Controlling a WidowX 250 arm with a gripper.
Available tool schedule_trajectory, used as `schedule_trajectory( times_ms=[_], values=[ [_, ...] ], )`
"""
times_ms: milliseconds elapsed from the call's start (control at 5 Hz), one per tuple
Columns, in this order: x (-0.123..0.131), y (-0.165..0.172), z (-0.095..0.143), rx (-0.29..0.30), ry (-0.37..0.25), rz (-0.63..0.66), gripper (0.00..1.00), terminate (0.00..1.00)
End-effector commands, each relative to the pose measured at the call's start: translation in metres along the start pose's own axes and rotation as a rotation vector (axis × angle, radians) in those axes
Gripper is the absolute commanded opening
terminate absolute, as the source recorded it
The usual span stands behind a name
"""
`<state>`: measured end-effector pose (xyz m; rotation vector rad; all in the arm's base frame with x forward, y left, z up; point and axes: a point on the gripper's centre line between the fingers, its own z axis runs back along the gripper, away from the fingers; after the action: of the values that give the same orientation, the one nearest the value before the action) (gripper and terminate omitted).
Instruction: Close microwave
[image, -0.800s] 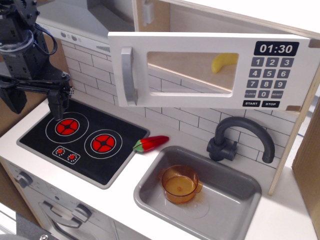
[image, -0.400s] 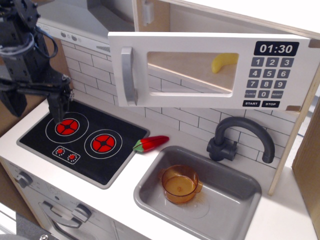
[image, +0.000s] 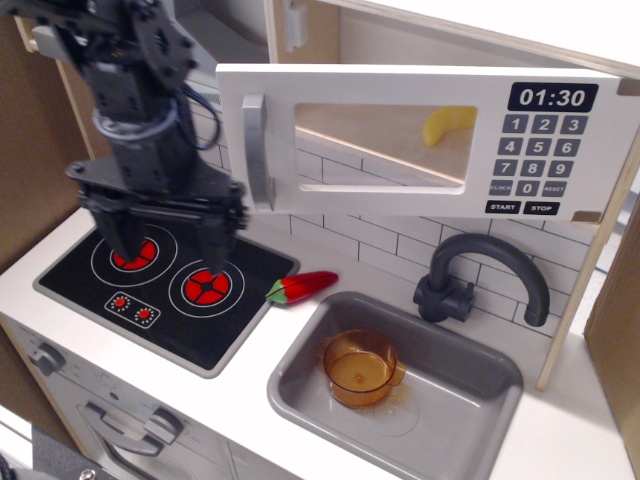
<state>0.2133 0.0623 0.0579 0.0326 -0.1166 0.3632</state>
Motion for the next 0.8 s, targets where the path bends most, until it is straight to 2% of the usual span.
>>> schedule_trajectory(
  times_ms=[0,200,400,600],
  values=[
    [0.015,-0.084,0.007,-0.101,0.001,-0.002,1.0,0.0],
    [0.027,-0.112,0.005,-0.121,0.005,0.016,1.0,0.0],
    [0.045,-0.121,0.003,-0.14,-0.02,0.029,1.0,0.0],
    [0.065,-0.119,0.002,-0.148,-0.08,0.026,1.0,0.0]
  ],
)
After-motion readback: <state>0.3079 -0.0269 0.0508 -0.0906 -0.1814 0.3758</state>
